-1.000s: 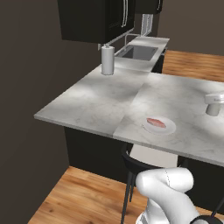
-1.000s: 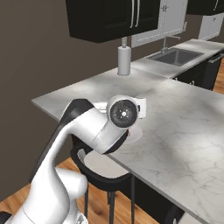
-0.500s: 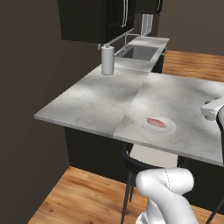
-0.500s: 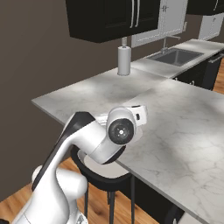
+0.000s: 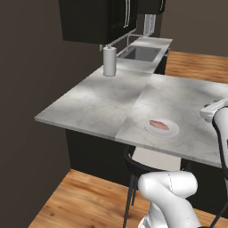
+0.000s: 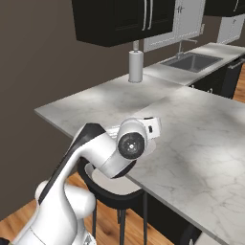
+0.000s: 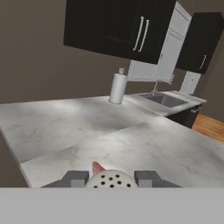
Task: Retrieve the shaker from the cabinet and place it next the steak on a plate on the dining table.
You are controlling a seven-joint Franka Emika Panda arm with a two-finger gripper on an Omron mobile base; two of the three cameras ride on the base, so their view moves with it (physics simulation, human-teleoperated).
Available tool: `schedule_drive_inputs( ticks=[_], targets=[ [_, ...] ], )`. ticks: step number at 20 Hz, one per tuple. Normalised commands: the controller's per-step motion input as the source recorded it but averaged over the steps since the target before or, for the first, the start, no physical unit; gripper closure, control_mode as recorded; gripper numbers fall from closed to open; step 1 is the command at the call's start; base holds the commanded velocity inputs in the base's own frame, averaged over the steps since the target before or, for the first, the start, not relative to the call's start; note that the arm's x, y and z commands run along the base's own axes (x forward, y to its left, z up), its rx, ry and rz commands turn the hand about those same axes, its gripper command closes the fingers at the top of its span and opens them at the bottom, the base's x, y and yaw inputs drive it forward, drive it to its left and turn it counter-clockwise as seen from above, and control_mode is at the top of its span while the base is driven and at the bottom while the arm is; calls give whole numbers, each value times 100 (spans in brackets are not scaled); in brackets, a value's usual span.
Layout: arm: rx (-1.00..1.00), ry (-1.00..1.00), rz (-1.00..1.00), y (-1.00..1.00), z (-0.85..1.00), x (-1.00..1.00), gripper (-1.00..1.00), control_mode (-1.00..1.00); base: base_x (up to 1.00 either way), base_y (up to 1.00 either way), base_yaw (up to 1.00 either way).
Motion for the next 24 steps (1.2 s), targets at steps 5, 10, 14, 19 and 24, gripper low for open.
schedule_drive_inputs(
  ticks=[5,10,14,19,24],
  targets=[
    [1,3,0,-13,-18,11,100,-100,0,0,0],
    [0,1,1,-18,-22,3,100,-100,0,0,0],
    [0,0,2,-11,-28,7,100,-100,0,0,0],
    [0,0,2,-4,-31,13,100,-100,0,0,0],
    [0,0,2,-1,-35,22,100,-100,0,0,0]
  ],
)
